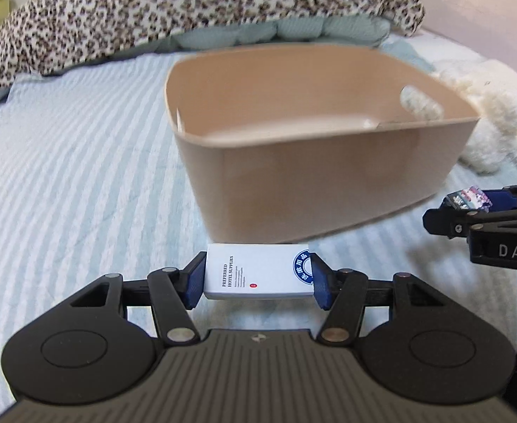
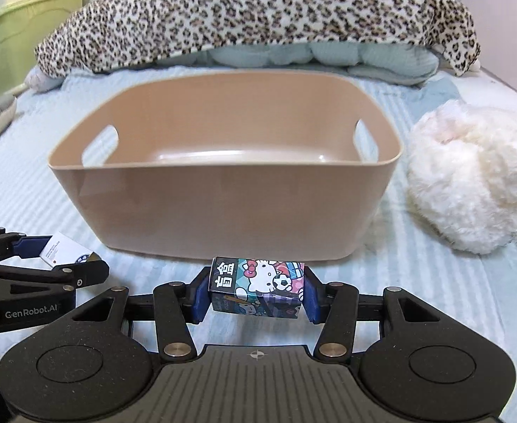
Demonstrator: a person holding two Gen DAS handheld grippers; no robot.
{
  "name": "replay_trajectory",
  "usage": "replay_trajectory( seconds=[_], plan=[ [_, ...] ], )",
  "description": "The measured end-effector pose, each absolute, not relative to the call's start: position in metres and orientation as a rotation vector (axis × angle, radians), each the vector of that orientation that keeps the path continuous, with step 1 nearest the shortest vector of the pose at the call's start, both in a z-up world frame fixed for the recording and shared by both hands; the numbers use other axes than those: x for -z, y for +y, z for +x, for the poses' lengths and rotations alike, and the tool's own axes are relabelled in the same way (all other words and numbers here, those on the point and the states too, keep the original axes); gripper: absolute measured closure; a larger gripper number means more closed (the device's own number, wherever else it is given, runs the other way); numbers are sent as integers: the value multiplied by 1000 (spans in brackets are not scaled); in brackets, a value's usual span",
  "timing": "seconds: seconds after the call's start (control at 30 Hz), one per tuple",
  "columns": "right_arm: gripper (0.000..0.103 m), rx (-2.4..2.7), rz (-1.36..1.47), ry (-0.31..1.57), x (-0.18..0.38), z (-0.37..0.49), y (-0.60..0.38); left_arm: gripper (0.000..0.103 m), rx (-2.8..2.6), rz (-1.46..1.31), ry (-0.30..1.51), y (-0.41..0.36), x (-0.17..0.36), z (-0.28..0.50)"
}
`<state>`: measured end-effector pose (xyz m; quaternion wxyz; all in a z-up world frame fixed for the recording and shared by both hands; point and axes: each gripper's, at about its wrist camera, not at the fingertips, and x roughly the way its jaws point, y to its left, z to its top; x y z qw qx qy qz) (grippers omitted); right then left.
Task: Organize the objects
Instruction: 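Carry the white box with the left tool and cartoon box with the right tool into the basket, open both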
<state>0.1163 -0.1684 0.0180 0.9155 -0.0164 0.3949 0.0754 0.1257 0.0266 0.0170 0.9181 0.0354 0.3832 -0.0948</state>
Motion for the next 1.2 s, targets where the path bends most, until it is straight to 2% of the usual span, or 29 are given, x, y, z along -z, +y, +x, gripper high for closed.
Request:
replay_trajectory(
  seconds=[0.3,0.67,0.87,1.2],
  plan=[
    [55,-167,-9,673,-64,106,-181,43,212,73,615,18,-82,108],
    [55,-145,15,511,-114,138,-188,43,169,69,482,7,-124,145],
    [55,-120,-16,506,-110,171,-185,43,140,72,512,0,-121,187],
    [55,-88,-70,617,-67,220,-179,43,115,158,681,-13,-68,234]
  ],
)
